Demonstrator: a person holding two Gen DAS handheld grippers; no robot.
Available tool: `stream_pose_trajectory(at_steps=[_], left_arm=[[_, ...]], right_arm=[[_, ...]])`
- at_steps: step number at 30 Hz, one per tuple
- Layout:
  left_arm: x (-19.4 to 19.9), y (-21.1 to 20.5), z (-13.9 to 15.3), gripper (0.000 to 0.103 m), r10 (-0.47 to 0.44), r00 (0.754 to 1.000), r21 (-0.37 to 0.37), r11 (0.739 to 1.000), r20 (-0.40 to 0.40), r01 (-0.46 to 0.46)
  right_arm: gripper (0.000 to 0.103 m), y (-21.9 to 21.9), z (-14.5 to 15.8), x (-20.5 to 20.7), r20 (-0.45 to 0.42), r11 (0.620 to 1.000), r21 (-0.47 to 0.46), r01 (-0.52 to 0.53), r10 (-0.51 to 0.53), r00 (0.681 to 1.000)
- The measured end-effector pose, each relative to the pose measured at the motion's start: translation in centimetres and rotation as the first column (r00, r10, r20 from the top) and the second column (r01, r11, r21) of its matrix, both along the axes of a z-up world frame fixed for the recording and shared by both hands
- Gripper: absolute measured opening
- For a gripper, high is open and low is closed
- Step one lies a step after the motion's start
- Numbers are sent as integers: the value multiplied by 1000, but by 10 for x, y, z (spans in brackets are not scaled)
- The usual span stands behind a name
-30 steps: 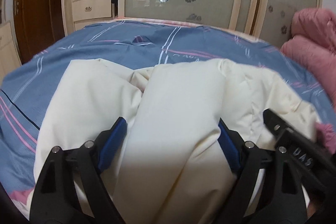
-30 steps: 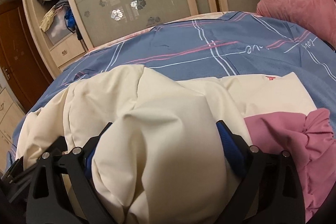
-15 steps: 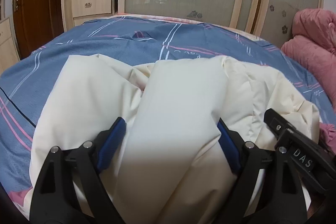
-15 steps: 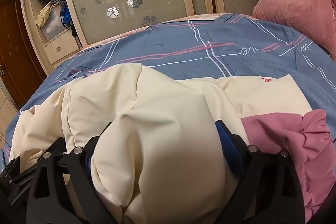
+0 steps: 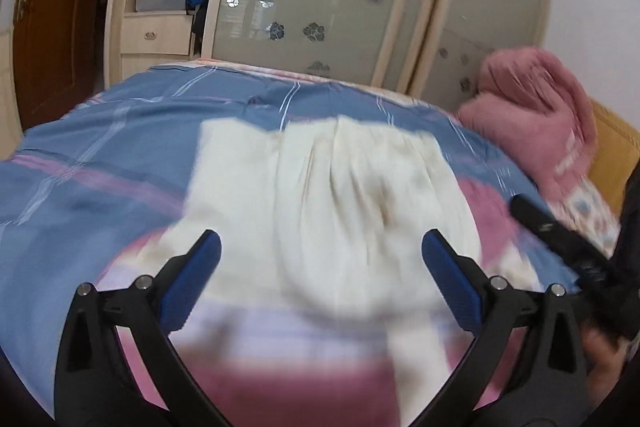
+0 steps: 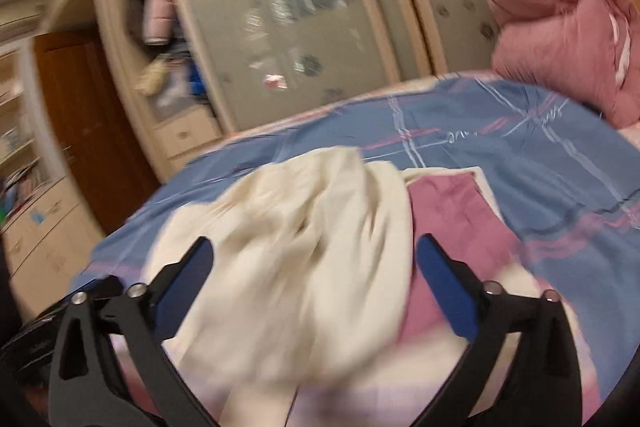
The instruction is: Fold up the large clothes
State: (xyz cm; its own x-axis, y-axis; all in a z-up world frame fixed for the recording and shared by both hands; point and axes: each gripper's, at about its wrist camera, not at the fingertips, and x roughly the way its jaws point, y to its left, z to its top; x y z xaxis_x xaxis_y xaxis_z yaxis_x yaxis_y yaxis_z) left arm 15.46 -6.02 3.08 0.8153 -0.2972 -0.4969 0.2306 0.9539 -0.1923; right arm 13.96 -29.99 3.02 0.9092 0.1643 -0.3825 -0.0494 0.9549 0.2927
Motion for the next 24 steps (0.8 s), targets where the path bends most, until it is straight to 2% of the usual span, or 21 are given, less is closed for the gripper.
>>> stream_pose_trajectory(at_steps=[3,5,8,14,24], left_arm=[[-66,15,0,101,-27,998,56,998,55,24],[-108,22,-2,101,-36,996,114,993,80,27],[-151,34,-6,101,-38,996,132,991,77,28],[-209,55,-14,101,-40,999,79,996,18,38],[-266,67,-20,101,-43,999,101,994,30,40]], right_arm=[[102,9,-1,-83,15,998,-54,-27,28,1000],[102,13,-5,-136,35,994,-111,-1,5,999],[102,18,-13,-188,32,985,-170,21,-16,999],[102,21,-22,-245,21,990,-142,0,4,1000],[102,48,-20,-302,69,984,-176,-4,16,997]])
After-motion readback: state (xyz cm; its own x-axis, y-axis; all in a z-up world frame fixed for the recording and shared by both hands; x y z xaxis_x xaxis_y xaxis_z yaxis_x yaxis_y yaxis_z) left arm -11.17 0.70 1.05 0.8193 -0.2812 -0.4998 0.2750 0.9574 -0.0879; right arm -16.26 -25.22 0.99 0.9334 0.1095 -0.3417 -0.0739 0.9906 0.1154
